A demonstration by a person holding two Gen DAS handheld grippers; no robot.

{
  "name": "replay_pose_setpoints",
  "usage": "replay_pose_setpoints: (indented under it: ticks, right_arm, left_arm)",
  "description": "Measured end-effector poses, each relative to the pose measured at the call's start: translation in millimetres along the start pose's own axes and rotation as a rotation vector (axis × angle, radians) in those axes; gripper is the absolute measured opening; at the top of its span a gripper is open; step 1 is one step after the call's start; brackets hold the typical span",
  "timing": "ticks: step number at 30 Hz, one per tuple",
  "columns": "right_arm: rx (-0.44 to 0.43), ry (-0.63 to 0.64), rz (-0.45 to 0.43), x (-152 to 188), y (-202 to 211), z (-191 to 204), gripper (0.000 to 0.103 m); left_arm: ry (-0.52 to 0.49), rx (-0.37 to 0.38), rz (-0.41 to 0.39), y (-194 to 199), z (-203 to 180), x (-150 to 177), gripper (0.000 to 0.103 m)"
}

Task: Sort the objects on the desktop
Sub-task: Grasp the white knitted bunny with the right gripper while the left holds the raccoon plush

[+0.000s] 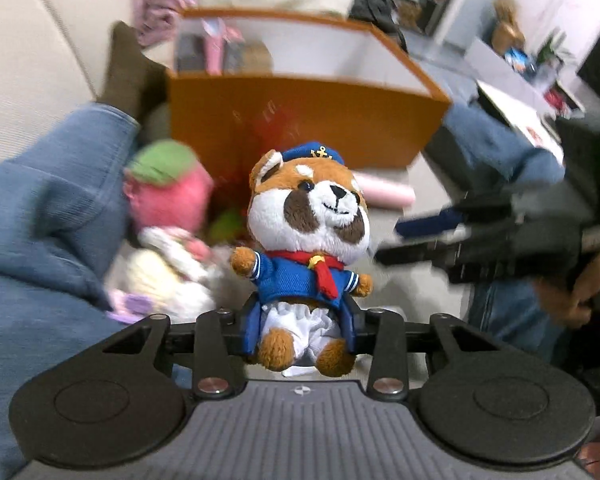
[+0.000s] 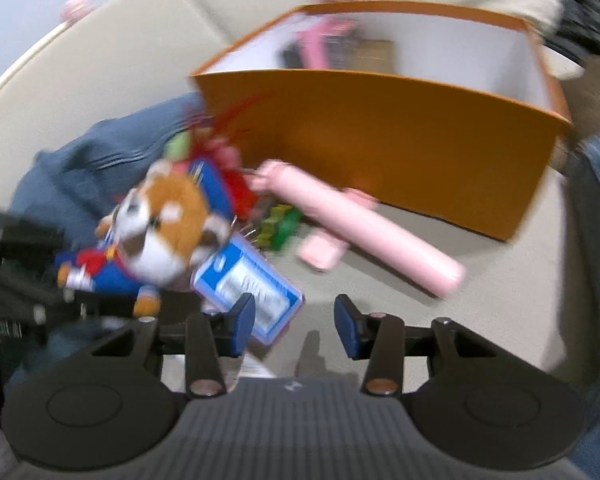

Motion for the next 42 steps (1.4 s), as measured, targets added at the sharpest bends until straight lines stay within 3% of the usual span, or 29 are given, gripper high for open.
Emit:
replay_pose_setpoints:
  ticks: [5,11,19,24,27,28,30,37,42]
  right_arm:
    - [-0.071,0.21,0.008,-14.3,-14.9,45.8,0.047]
    - [-0.096,0.487,-0.009,-31.6,-31.2,90.9,0.047]
    - [-0.073,0.776,0.05,-36.0,-64.7,124.7,0.048]
    - [-0.026,0.913,0.066,-27.3,-87.7,136.0,0.062]
    - [0.008,0.938,0.089,-17.0,-99.5,136.9,0.063]
    - [0.039,0.943,0.08,-13.5,-100.6,136.7,0.052]
    - [0.04,0.918,0.06,-11.6,-93.2,133.8,0.045]
    - [0.014,0.774,0.055,-8.2,-39.2,110.7,0.043]
    - [-0.062,0.551,0.077,-12.1,-4.6,69.8,0.043]
  left_arm:
    - [0.07,-0.08,-0.054,22.1,15.8,-7.4,0.044]
    - [0.151,-0.141,-0.081,26.9,38.0,-9.5,0.044]
    - [0.201,-0.135,-0.081,17.4,50.0,-9.7,0.044]
    - [0.216,-0.131,-0.087,15.8,53.4,-9.2,0.044]
    - [0.214,-0.132,-0.087,14.9,52.6,-8.3,0.044]
    - [0.213,-0.132,-0.087,14.4,52.1,-8.2,0.044]
    - [0.211,-0.128,-0.091,14.8,50.6,-7.6,0.044]
    - [0.211,-0.097,-0.1,19.5,44.1,-7.7,0.044]
    - [0.203,-0.06,-0.116,21.8,34.4,-9.7,0.044]
Point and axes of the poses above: each gripper's, at about its wrist camera, not at the fingertips, and y roughly against the way its jaws point, z to its left, x to its underside, the point moved 1 cm from there along -y, roughly the way its jaws point, and after that the axes turned 2 degrees about x, right-handed, at the moved point
